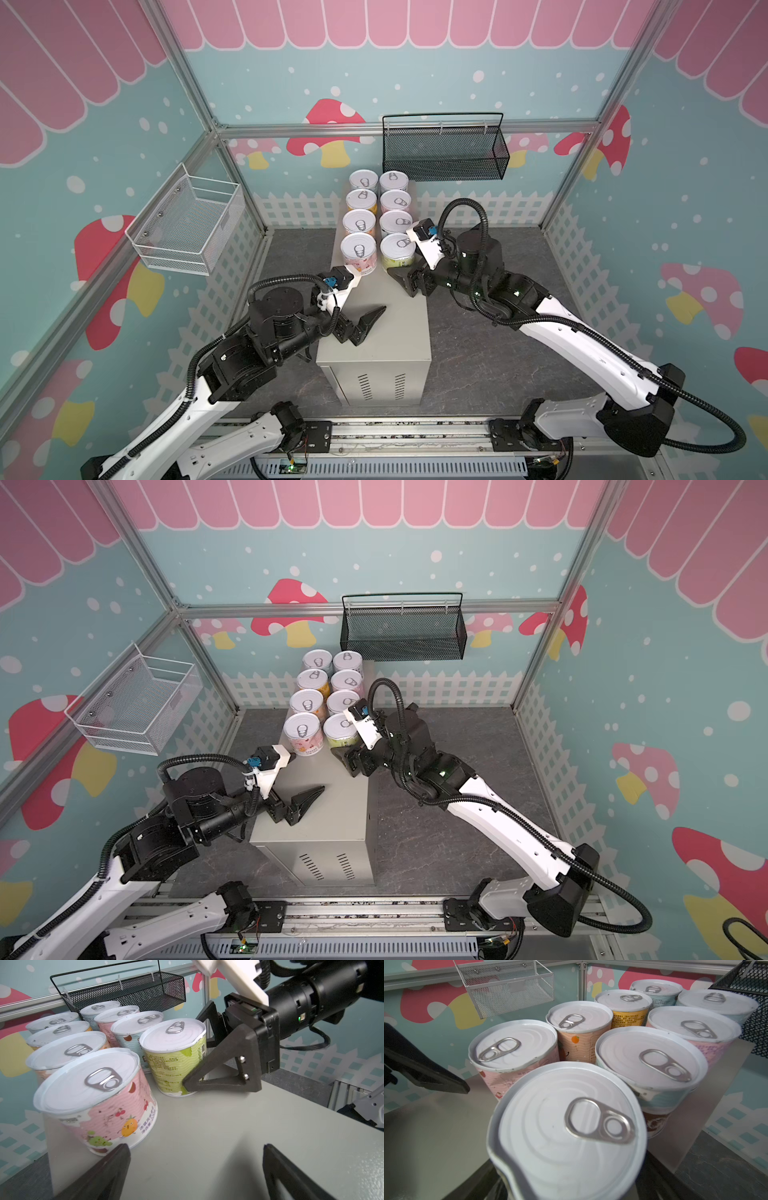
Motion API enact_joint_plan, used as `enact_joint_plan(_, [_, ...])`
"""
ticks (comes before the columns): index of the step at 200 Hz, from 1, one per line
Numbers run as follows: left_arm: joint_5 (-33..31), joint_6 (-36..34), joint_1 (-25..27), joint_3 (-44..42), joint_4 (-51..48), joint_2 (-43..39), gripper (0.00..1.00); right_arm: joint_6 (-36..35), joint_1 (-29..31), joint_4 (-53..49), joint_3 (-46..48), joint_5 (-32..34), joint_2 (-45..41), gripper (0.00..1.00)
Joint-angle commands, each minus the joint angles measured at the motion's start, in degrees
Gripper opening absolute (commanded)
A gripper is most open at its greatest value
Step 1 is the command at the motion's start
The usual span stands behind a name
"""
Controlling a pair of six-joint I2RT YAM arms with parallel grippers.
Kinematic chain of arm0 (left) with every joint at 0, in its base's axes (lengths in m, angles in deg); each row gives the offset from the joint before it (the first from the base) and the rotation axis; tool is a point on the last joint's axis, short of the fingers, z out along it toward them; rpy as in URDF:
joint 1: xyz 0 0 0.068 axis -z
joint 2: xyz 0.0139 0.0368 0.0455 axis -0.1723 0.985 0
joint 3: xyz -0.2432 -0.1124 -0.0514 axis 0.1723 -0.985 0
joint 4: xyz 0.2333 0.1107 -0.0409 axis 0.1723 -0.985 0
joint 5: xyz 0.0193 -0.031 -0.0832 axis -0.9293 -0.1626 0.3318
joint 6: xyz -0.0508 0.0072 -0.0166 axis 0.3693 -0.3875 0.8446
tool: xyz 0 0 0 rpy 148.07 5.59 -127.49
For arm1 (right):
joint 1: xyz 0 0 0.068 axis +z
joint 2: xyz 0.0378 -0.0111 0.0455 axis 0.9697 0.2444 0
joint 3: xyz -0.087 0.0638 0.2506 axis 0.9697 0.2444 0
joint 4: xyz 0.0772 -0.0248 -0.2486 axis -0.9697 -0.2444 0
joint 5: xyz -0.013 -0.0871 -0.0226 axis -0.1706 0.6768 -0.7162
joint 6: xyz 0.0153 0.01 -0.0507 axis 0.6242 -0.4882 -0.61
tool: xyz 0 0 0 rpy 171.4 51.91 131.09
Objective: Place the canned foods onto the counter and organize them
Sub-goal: 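Open the right gripper and draw it back from the green-labelled can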
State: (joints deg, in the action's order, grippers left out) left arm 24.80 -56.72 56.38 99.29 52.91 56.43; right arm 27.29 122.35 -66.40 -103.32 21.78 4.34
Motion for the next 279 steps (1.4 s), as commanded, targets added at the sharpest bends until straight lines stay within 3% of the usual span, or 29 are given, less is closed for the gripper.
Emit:
enact_joint_plan(1, [0.72,-1.02,-0.4,0.86,-0.74,0.26,0.99,-0.38,-0.18,-0.89,1.22,0.69,-2.13,0.92])
enact_joint_plan(94, [1.25,-0.36,-0.4,1.76,-1.56,1.46,0.99,1.63,-1.07,-4.77,9.22,11.25,-14.0,0.99])
enact_joint_plan(147, [1.12,0.95,-0.4,2.16,-2.36,1.46,0.99,3.74,-1.68,-7.91,4.28,18.12,-8.39,0.99])
enact_joint_plan(200, [-0.29,1.08,-0.4,2.01,-3.76,0.86,0.99,3.59,-2.69,-7.82,2.27,18.37,-5.34,0.99])
enact_joint_plan(279, [-1.4,0.63,-0.4,1.87,-4.06,1.02,0.99,4.8,-4.59,-10.11,2.34,21.15,-7.2,1.0])
